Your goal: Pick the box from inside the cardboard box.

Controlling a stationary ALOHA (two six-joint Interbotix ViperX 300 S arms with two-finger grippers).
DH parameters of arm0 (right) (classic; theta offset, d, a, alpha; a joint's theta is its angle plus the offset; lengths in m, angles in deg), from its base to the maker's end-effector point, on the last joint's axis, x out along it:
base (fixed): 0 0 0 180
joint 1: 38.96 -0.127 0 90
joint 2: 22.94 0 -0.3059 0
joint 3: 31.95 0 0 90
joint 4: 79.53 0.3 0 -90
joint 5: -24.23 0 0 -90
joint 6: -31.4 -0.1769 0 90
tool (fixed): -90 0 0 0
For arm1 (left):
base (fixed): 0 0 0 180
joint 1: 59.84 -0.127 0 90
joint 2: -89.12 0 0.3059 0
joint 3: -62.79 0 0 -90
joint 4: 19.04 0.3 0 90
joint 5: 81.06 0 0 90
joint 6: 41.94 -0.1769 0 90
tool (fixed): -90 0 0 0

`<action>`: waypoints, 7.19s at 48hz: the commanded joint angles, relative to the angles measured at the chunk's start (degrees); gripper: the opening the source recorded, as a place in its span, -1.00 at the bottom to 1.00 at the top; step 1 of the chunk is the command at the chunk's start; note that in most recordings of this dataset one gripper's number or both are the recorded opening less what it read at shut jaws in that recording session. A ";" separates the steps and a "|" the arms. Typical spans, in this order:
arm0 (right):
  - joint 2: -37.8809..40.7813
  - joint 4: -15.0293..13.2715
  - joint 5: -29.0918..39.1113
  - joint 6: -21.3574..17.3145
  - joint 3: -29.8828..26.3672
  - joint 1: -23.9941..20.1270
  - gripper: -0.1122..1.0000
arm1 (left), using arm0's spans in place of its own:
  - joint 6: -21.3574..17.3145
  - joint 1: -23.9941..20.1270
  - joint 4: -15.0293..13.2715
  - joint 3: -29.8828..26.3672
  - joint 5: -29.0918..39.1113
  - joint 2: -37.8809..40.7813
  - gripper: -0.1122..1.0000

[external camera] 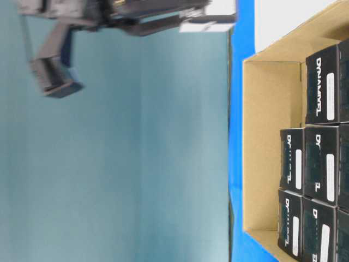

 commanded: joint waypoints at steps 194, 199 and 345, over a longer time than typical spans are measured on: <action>-33.05 0.70 -58.36 -10.11 18.81 -15.03 0.97 | -2.37 1.85 0.18 -2.81 -7.38 -7.82 -0.71; -33.13 0.79 -58.36 -10.02 18.81 -15.03 0.97 | -2.37 1.85 0.18 -2.81 -7.38 -7.82 -0.71; -33.13 0.70 -60.21 -10.55 20.04 -15.21 0.96 | -2.37 0.44 0.09 -2.81 -7.56 -7.91 0.76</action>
